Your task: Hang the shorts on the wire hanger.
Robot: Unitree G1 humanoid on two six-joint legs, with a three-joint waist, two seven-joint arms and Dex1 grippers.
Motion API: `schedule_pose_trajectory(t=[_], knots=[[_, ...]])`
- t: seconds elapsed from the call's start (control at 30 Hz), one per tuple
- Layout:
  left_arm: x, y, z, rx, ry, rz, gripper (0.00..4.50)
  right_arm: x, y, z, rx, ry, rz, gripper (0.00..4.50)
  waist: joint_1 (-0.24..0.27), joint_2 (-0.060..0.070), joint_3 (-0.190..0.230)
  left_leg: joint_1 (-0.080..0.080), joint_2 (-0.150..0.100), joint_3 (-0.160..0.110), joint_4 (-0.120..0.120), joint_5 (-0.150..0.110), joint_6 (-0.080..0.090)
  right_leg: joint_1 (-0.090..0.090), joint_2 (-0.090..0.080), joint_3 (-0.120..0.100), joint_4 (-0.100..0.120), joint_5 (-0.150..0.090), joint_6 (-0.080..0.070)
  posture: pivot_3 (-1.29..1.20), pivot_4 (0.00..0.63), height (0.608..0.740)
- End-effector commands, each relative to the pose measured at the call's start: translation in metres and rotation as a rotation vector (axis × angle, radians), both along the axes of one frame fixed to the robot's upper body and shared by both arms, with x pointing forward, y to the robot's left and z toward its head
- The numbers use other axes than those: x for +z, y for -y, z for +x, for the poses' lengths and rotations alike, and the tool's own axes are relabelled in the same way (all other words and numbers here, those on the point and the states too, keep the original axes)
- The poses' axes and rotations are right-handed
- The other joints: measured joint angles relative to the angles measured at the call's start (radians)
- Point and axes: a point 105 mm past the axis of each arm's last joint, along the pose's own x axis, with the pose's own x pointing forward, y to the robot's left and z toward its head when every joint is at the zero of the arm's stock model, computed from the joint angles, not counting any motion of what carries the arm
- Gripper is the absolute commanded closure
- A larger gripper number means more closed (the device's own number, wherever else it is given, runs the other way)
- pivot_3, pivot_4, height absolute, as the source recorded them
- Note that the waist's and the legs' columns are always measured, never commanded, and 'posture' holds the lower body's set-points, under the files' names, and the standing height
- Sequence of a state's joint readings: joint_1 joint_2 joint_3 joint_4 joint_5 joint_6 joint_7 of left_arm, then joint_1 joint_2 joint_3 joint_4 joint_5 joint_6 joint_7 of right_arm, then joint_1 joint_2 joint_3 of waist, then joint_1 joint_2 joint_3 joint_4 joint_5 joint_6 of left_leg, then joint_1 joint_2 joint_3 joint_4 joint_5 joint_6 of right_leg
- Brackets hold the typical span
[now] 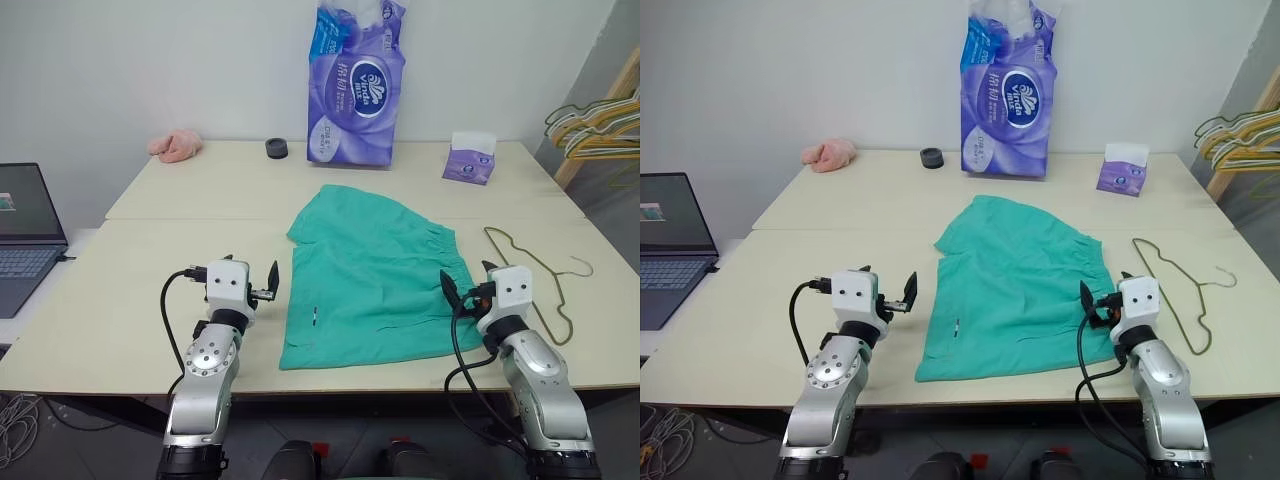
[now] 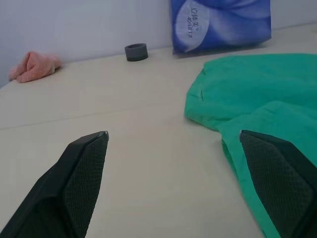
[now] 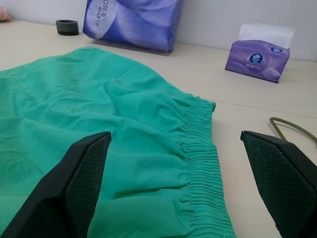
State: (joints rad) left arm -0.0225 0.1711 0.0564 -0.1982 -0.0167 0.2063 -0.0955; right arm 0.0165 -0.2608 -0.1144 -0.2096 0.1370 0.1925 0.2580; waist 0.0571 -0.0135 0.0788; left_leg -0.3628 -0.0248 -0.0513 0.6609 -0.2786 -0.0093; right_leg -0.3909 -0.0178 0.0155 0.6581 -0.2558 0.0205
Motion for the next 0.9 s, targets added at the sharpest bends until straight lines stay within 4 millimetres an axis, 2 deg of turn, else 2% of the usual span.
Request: schedule_pose_trajectory(t=[0.03, 0.53, 0.7, 0.77, 0.9], knots=[[0.016, -0.003, -0.002, 0.022, 0.069, 0.011, 0.02, 0.019, -0.003, 0.002, 0.018, 0.073, -0.009, 0.0, 0.0, 0.0, 0.0, 0.0, 0.0, 0.0, 0.0, 0.0, 0.0, 0.0, 0.0, 0.0, 0.0, 0.0, 0.0, 0.15, 0.054, 0.74], [0.013, -0.011, -0.006, 0.043, 0.05, -0.007, 0.02, 0.026, -0.016, 0.006, 0.076, 0.095, -0.01, 0.0, 0.003, 0.0, 0.0, 0.0, 0.0, -0.001, 0.0, 0.0, 0.0, 0.0, 0.0, -0.001, -0.001, 0.0, 0.0, 0.15, 0.048, 0.74], [0.015, 0.001, -0.013, -0.075, 0.064, -0.036, 0.02, 0.033, -0.019, 0.007, 0.1, 0.133, -0.057, 0.0, 0.0, 0.0, 0.0, 0.0, 0.0, -0.001, 0.0, 0.0, 0.0, 0.0, 0.0, -0.001, -0.001, 0.0, 0.0, 0.14, 0.047, 0.74], [0.013, 0.0, -0.014, -0.084, 0.057, 0.008, 0.02, 0.034, -0.02, 0.007, 0.106, 0.134, -0.051, 0.0, -0.001, 0.0, 0.0, 0.0, 0.0, -0.001, -0.001, 0.0, 0.0, 0.0, 0.0, -0.001, -0.001, 0.0, 0.0, 0.13, 0.046, 0.74], [0.014, 0.015, -0.018, -0.274, 0.041, 0.049, 0.02, 0.039, -0.023, 0.005, 0.149, 0.121, -0.004, 0.0, -0.004, 0.0, 0.001, 0.0, 0.0, -0.001, -0.001, 0.0, 0.0, 0.0, 0.0, -0.001, -0.001, 0.0, -0.001, 0.11, 0.045, 0.74]])
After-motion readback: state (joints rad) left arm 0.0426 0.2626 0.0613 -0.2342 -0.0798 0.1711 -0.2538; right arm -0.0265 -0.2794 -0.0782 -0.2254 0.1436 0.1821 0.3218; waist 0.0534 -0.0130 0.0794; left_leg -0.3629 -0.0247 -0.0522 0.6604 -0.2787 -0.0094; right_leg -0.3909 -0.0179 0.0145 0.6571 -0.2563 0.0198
